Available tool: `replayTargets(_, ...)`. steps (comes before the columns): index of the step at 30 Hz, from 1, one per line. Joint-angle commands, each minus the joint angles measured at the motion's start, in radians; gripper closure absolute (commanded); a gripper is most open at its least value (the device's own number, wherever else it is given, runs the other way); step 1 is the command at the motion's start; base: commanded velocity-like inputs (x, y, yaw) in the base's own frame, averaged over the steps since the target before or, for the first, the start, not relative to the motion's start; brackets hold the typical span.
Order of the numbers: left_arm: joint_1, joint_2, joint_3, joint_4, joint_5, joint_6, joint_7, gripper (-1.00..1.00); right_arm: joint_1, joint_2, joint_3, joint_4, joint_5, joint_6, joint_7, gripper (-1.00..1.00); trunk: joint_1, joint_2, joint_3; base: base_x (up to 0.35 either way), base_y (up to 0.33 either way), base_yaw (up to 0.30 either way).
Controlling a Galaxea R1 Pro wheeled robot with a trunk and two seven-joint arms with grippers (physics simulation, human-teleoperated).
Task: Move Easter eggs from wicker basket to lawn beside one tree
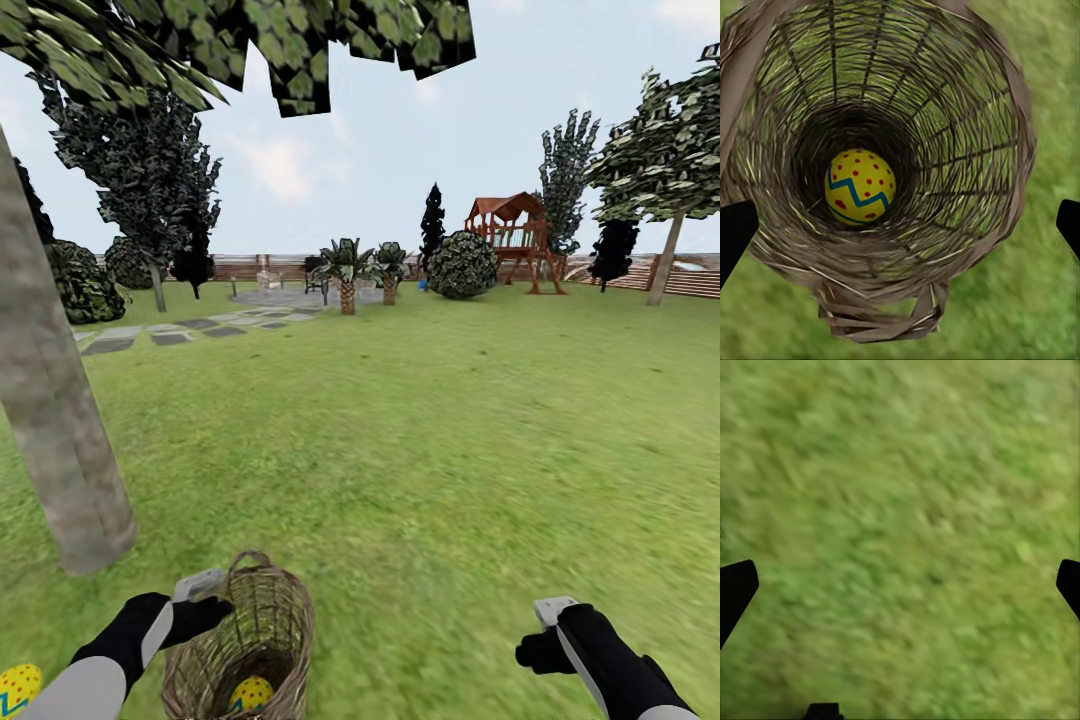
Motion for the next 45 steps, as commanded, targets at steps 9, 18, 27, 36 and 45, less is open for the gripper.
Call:
replayTargets(9,-0.001,-0.032,0.006,-0.003,-0.014,0.005,-0.003,-1.00,0.000,0.001,0.004,0.000,0.011,0.003,0.006,-1.00,0.000,-0.001,-0.001,-0.126,-0.261,0.000)
replayTargets(18,-0.001,-0.033,0.007,-0.004,-0.010,0.002,-0.004,-1.00,-0.001,0.002,0.004,0.000,0.011,0.002,0.006,-1.00,0.000,-0.001,-0.001,-0.082,-0.181,0.000)
replayTargets(27,-0.001,-0.034,0.006,0.000,-0.010,-0.001,-0.004,-1.00,0.000,-0.002,0.003,0.000,0.011,-0.006,0.010,-1.00,0.000,-0.001,-0.001,-0.002,-0.005,0.000)
replayTargets(36,-0.001,-0.035,0.006,0.001,-0.010,-0.002,-0.003,-1.00,0.000,-0.002,0.005,0.000,0.013,-0.006,0.009,-1.00,0.000,-0.001,-0.001,0.000,0.000,0.000)
replayTargets(45,-0.001,-0.037,0.007,0.002,-0.010,-0.002,-0.003,-1.00,0.000,-0.004,-0.002,0.000,0.008,-0.005,0.009,-1.00,0.000,-0.001,-0.001,0.000,0.000,0.000)
